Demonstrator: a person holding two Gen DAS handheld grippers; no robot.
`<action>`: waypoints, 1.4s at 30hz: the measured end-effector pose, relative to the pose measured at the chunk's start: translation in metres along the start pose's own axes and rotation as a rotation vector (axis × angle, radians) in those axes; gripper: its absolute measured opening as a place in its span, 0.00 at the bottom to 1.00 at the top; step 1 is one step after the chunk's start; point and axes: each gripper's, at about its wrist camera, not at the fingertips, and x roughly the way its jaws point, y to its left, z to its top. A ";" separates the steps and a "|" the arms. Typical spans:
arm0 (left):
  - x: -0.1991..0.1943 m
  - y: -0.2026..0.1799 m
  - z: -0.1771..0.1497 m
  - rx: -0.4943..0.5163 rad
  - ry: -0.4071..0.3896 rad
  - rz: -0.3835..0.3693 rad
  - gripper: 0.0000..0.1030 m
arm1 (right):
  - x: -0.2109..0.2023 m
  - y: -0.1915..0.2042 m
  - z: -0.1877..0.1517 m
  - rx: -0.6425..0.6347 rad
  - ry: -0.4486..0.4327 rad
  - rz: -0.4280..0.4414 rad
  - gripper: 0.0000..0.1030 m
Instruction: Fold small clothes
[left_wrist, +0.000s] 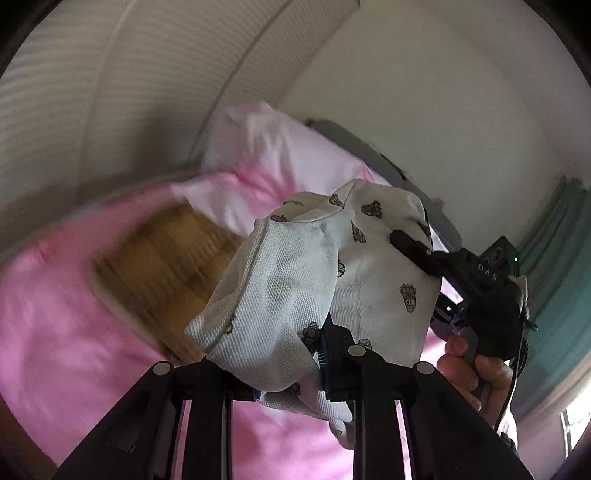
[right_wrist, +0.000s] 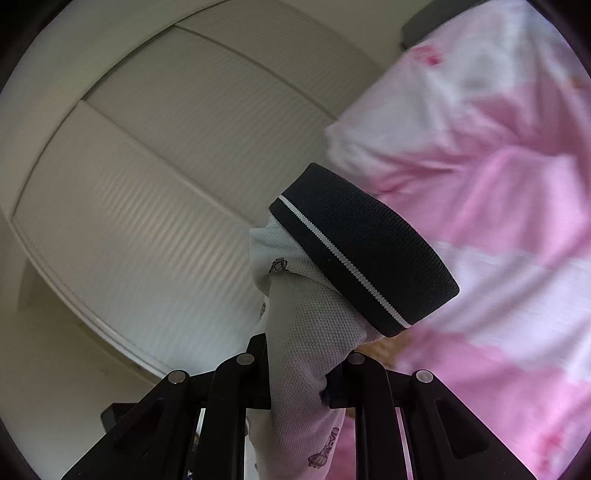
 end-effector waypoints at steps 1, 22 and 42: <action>-0.001 0.009 0.015 0.011 -0.020 0.012 0.22 | 0.019 0.005 0.005 -0.006 0.001 0.021 0.17; 0.108 0.135 -0.007 -0.028 0.109 0.115 0.45 | 0.163 -0.119 0.000 0.050 0.144 -0.351 0.50; 0.011 0.067 -0.059 0.195 0.059 0.242 0.71 | 0.001 -0.009 -0.101 -0.270 -0.007 -0.678 0.63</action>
